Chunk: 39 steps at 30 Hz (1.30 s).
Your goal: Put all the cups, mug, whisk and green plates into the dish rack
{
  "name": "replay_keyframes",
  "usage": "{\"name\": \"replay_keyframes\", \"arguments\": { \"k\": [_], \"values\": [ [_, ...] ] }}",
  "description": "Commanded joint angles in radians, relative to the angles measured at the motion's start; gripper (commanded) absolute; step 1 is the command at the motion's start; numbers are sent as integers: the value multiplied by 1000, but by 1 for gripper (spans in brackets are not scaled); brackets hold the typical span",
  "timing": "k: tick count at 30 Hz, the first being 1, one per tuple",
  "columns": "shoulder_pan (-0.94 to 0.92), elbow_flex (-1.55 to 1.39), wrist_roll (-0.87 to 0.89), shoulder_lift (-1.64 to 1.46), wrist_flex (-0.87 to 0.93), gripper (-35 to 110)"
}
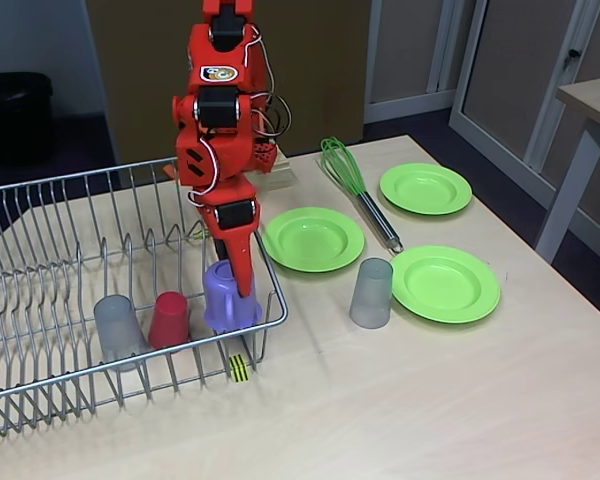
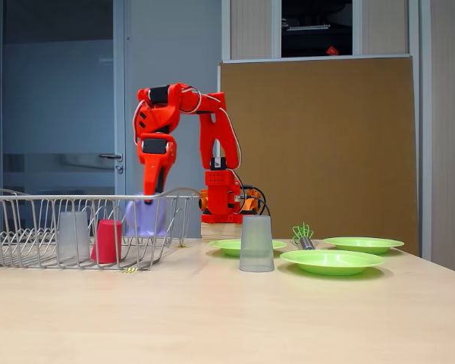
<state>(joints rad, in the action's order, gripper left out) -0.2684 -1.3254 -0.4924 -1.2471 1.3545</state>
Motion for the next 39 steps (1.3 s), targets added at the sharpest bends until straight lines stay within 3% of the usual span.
{"name": "replay_keyframes", "arguments": {
  "k": [1, 13, 22, 39],
  "values": [
    [-17, -6, -6, 2, -14, 0],
    [-58, 21, -46, 112, -48, 0],
    [-67, 61, -103, 135, 3, 23],
    [-67, 104, -112, 132, 66, 35]
  ]
}}
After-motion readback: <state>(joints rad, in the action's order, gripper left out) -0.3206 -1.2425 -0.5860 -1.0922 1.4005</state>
